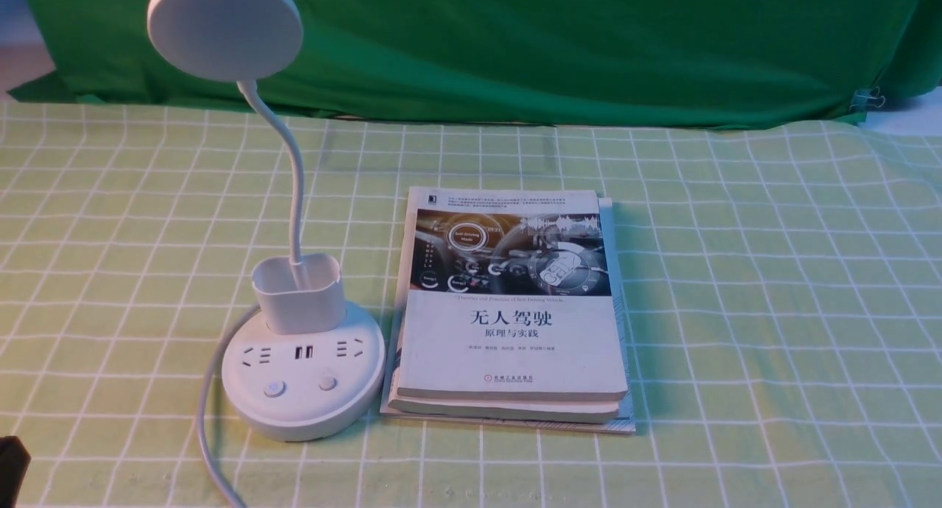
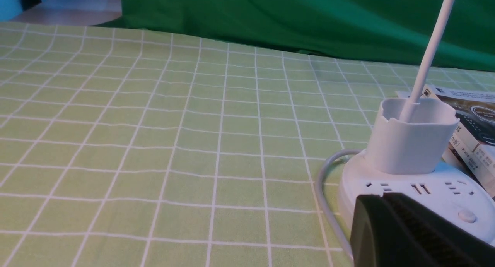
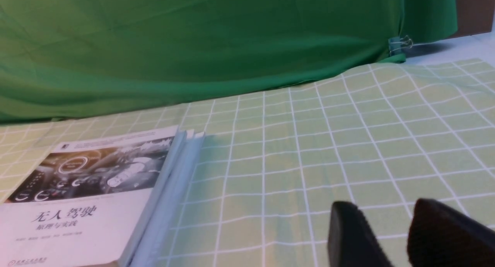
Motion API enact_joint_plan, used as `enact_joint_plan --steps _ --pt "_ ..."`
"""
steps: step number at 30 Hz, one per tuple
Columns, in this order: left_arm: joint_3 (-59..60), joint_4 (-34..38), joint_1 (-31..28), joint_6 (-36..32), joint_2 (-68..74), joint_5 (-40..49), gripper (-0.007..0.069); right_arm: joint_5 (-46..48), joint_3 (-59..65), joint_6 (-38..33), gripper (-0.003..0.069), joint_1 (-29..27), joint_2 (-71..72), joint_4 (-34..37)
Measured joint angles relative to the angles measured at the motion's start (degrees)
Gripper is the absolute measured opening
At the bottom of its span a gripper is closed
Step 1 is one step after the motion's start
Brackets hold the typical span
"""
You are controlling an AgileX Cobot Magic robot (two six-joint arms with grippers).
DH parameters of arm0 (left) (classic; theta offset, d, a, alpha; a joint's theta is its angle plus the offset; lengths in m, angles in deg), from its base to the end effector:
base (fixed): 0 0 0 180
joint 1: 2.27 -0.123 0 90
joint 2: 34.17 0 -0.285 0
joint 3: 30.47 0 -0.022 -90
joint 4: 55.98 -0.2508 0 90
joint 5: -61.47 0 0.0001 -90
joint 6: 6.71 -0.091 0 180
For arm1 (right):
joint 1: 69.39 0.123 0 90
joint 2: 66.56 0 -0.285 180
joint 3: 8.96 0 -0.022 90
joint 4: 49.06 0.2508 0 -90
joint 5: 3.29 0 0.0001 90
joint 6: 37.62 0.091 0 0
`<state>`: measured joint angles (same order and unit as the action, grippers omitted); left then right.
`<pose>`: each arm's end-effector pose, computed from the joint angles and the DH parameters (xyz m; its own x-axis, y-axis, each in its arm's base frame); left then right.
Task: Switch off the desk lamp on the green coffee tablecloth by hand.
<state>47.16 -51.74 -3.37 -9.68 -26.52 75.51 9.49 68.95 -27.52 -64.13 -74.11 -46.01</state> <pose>0.0555 -0.0006 0.1887 -0.1612 -0.0231 -0.9866 -0.0047 0.9997 -0.0226 0.0555 0.0062 0.1891 -0.1621 0.2122 -0.9637 -0.0684 0.9718 0.2255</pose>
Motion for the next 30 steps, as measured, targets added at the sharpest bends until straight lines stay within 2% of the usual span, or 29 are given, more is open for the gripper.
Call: enact_joint_plan --steps 30 --pt "0.0 -1.7 0.0 0.0 0.0 0.0 0.0001 0.0 0.0 0.0 0.0237 0.0 0.0 0.0"
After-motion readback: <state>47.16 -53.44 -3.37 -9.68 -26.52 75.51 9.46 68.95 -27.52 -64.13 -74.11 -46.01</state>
